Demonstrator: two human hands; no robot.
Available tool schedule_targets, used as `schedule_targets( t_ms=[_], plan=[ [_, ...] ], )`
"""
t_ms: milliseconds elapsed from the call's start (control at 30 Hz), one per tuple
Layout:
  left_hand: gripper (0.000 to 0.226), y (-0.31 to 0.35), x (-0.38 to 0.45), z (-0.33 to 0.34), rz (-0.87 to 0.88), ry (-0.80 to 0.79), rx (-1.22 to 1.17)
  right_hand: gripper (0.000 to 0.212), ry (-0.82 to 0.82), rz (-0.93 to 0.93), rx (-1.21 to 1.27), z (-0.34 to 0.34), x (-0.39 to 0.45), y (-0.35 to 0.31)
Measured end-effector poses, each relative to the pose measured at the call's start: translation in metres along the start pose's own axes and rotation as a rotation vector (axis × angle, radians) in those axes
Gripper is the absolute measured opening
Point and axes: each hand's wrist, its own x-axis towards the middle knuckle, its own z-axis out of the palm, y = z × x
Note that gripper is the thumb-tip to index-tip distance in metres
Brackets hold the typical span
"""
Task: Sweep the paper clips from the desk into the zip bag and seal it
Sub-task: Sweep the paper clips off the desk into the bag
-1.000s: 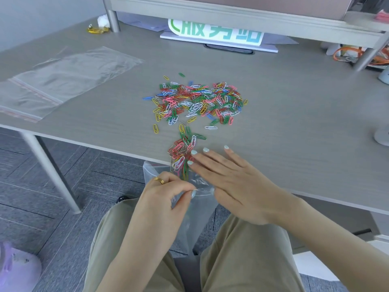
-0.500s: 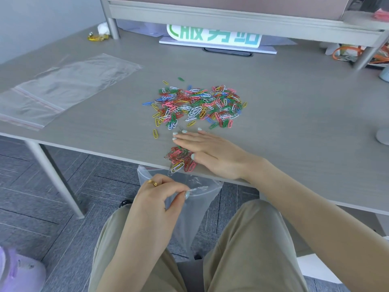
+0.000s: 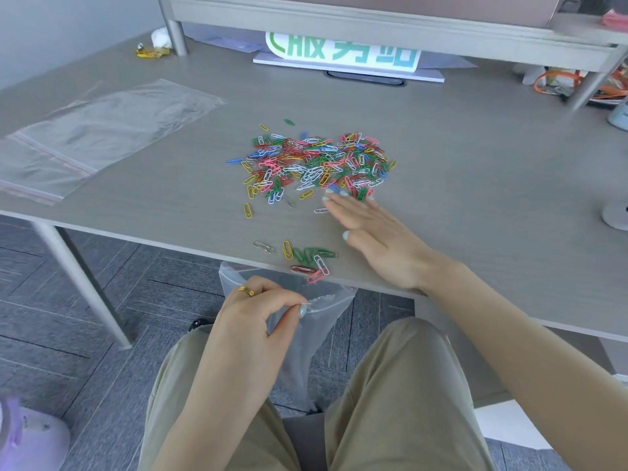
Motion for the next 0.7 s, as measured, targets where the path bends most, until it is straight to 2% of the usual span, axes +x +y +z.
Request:
schedule_targets(
  t_ms=[67, 267, 533, 700],
  plan=[
    [0.011, 0.001, 0.000, 0.000, -0.001, -0.007, 0.001, 0.060, -0.033, 0.032, -0.040, -0.003, 0.002, 0.008],
    [0.012, 0.002, 0.001, 0.000, -0.004, 0.003, 0.002, 0.060, -0.137, -0.094, -0.204, -0.003, -0.010, 0.001],
    [0.012, 0.006, -0.001, 0.004, 0.002, -0.022, -0.003, 0.071, -0.188, -0.141, -0.255, 0.003, -0.034, -0.026],
    [0.014, 0.001, 0.001, 0.000, 0.011, -0.018, 0.026, 0.073, -0.163, -0.255, -0.318, 0.009, -0.038, -0.032]
  ],
)
